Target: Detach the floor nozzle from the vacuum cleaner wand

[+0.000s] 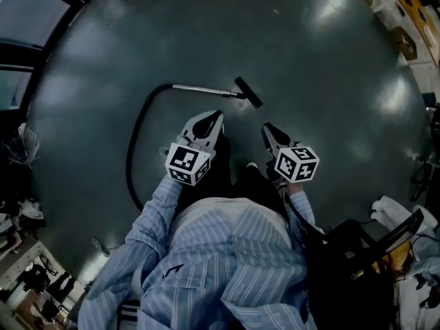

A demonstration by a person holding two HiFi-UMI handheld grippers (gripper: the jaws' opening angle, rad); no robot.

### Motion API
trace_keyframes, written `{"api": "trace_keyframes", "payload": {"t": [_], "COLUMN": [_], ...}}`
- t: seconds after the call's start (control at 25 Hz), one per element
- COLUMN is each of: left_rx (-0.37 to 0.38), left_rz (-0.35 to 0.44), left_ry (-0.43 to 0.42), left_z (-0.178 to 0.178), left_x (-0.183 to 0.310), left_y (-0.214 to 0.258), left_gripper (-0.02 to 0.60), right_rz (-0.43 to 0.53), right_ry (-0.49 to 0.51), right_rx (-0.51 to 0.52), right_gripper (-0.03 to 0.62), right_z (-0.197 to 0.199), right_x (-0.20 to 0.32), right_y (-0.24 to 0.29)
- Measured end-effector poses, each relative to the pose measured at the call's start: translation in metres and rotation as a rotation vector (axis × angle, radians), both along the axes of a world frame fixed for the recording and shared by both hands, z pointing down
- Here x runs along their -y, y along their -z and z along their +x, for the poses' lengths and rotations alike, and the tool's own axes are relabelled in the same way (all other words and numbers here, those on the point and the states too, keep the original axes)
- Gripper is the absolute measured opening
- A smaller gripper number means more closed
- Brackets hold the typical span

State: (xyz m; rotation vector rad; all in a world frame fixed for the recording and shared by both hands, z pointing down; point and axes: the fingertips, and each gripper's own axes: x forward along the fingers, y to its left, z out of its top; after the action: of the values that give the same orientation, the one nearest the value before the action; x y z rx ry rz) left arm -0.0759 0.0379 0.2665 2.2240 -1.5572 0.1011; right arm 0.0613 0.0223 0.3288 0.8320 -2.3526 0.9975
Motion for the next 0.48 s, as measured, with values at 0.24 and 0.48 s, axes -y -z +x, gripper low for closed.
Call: {"api": "trace_keyframes", "payload": {"t": [0.24,0.48], "left_rx": [-0.074,-0.141], "left_rz": [-0.075,-0.175], "left_ry": [-0.065,0.037], "left_z": [-0.038,-0.073], "left_x": [0.041,0.088], "left_y": [-0.042,-0.096], "left_gripper": [0.006,0.012], "right_rz": [0.004,-0.039], "right_ry": [-0.007,-0.062], "right_rx": [-0.101,-0.126], "right_gripper": [0.018,0.056], "right_z": [-0.015,-0.012], "right_x": [0.034,0.074], "right_y": [-0.033,-0.068]}}
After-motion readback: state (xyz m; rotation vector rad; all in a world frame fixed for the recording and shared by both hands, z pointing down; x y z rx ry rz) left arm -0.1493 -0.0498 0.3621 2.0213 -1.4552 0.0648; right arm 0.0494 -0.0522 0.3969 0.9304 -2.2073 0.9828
